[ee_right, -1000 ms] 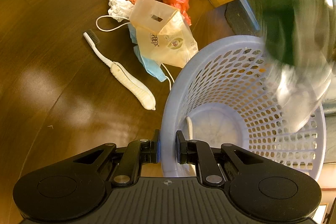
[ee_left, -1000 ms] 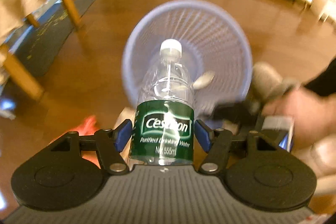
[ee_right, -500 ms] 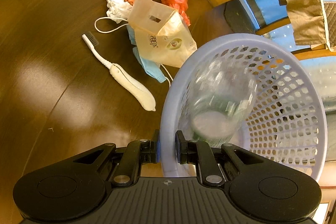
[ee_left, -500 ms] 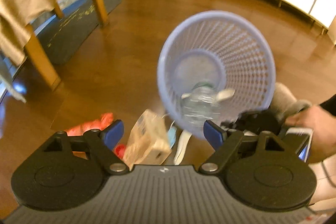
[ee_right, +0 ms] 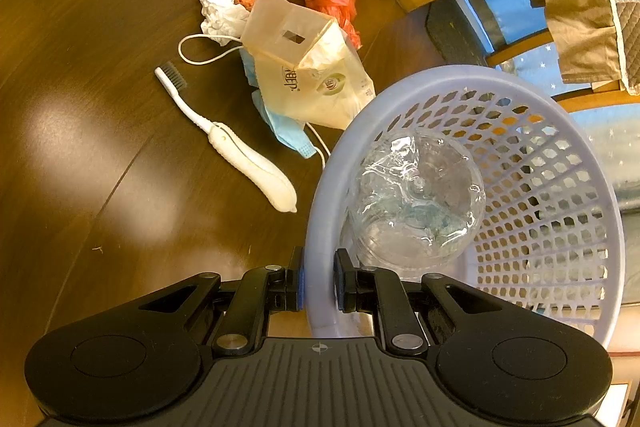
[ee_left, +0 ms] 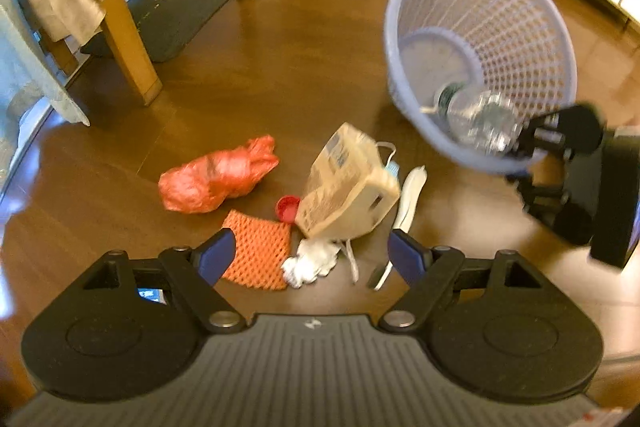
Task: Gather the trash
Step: 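Carry the bottle with the left gripper and release it into the wastebasket, then lower the left gripper onto the crumpled white tissue and grasp it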
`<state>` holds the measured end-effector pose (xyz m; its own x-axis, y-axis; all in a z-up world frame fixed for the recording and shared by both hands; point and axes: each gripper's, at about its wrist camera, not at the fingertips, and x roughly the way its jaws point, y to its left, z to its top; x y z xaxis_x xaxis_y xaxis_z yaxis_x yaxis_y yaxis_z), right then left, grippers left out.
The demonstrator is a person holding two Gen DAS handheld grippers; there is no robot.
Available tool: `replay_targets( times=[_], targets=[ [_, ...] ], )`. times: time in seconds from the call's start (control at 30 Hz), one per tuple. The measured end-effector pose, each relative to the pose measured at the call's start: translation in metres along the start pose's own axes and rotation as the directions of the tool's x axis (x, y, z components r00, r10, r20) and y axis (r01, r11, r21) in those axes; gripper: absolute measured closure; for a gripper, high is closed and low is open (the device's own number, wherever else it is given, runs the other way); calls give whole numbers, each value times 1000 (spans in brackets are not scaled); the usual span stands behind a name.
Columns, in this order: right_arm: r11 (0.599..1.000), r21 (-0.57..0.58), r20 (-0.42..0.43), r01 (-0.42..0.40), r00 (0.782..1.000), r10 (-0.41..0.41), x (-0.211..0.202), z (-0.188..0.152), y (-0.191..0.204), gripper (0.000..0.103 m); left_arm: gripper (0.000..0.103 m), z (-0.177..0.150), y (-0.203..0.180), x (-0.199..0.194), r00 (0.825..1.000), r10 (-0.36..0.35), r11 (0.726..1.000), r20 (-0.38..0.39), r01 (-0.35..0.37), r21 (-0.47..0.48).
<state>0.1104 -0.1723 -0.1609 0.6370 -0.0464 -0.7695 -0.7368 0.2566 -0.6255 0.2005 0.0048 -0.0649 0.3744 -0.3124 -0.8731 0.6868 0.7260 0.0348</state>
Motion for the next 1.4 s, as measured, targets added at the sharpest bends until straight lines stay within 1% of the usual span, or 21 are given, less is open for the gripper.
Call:
replay_targets(
  times=[0.07,0.13,0.23,0.3,0.4,0.47,0.53,0.6,0.77,0.93,1.13,1.4],
  targets=[
    [1000,2,0,0,1000,0,0,0,-1,92,23,-9,2,2,1000,2,1000,11,-2,17],
    [1000,7,-1,-1,1000,1,0,1,-2,92,23,-19,5,1,1000,1,1000,22,-1,7],
    [1000,15,-2,-2,1000,2,0,2,-3,92,23,-36,12,3,999,32,999,27,-33,38],
    [1000,15,-2,-2,1000,2,0,2,-3,92,23,-50,20,7,998,57,997,14,-57,42],
    [1000,9,-2,-1,1000,1,1,3,-1,92,23,-69,36,14,996,87,996,-13,-87,6],
    [1000,4,-2,1,1000,-1,1,3,0,92,23,-80,41,21,994,108,994,-22,-107,13],
    [1000,3,-3,2,1000,-2,2,3,0,92,23,-87,42,28,993,115,993,-25,-114,22],
    [1000,4,-3,3,1000,-3,2,3,0,92,23,-91,38,36,994,106,994,-22,-106,39],
    [1000,-4,-7,6,1000,-6,3,4,0,92,28,-89,19,60,998,53,994,-15,-51,99],
    [1000,2,-13,2,1000,-2,3,6,-4,92,31,-80,11,85,1000,14,993,-11,-13,119],
    [1000,13,-19,1,1000,-1,3,8,-7,92,31,-71,2,109,1000,-2,989,-10,3,145],
    [1000,15,-19,1,1000,-1,4,9,-7,92,31,-64,-2,132,1000,1,988,10,-3,156]
  ],
)
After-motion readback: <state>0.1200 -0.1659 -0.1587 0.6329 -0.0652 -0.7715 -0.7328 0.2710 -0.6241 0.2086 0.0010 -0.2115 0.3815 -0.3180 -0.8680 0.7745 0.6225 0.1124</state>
